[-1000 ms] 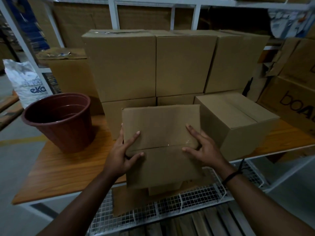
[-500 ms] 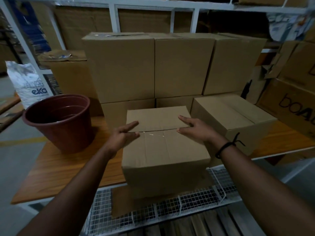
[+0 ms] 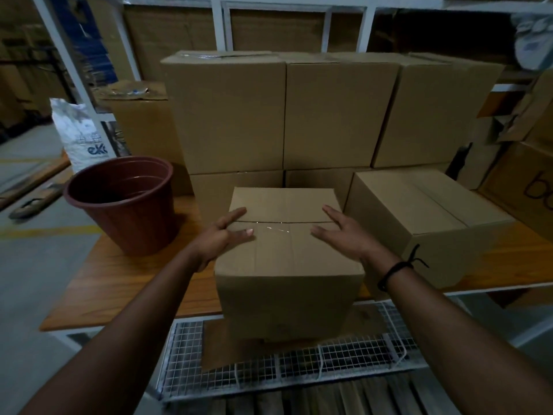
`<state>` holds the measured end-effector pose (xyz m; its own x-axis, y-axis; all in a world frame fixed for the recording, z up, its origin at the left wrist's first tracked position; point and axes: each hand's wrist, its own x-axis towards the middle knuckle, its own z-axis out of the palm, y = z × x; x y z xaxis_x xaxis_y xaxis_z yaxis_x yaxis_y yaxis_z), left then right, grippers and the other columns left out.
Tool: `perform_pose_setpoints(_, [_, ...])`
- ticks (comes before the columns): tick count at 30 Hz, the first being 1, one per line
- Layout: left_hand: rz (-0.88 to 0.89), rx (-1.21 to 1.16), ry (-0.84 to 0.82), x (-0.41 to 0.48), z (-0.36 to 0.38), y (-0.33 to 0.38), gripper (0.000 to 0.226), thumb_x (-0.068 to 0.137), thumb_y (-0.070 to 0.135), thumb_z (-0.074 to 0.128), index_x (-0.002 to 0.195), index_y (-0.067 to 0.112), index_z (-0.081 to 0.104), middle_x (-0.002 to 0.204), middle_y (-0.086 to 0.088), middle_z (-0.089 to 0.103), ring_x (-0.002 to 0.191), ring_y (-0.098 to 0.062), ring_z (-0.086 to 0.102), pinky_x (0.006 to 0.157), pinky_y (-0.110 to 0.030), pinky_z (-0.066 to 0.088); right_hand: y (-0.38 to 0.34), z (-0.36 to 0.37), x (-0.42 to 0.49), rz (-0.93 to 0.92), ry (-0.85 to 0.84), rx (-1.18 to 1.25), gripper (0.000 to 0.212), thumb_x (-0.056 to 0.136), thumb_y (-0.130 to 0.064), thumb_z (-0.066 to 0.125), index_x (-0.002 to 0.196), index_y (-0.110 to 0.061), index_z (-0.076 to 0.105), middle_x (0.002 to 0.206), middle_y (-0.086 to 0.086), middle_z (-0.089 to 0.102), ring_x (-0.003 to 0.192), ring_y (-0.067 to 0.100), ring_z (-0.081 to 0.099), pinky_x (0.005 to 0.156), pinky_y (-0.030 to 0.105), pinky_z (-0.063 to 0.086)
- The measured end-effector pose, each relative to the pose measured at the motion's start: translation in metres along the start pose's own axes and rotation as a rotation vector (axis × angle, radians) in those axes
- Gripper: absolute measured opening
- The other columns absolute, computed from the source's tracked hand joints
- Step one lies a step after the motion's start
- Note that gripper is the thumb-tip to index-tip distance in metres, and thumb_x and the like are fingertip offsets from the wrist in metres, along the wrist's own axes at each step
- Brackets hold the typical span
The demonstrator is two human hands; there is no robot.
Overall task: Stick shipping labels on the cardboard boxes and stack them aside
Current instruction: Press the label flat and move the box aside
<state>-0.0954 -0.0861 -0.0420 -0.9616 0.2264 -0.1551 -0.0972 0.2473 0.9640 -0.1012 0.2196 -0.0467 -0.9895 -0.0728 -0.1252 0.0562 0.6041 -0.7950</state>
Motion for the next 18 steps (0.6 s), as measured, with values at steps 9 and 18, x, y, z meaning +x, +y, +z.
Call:
perform_pose_setpoints(9, [-0.051,-0.038,0.114,-0.018,0.012,-0.006,0.072,0.085,0.023,0.073,0.147,0.037,0.038,0.139,0.001,0.043,0.114,-0.018,0.053,0.083,-0.032,0.050,0.001,0.001,0.010,-0.056,-0.035,0.022,0.082,0.077,-0.060,0.069,0.147,-0.045,0.030,0.158,-0.007,0.025,0.144,0.022,0.025,0.113,0.049,0.029])
perform_pose_setpoints(18, [-0.003,-0.003,0.090,-0.082,0.028,-0.012,0.074,0.082,0.022,0.075,0.146,0.036,0.039,0.138,0.001,0.045,0.112,-0.018,0.054,0.083,-0.033,0.050,0.010,0.012,-0.068,-0.076,-0.003,0.064,0.083,0.077,-0.057,0.071,0.148,-0.040,0.032,0.157,-0.008,0.029,0.143,0.017,0.029,0.114,0.039,0.029])
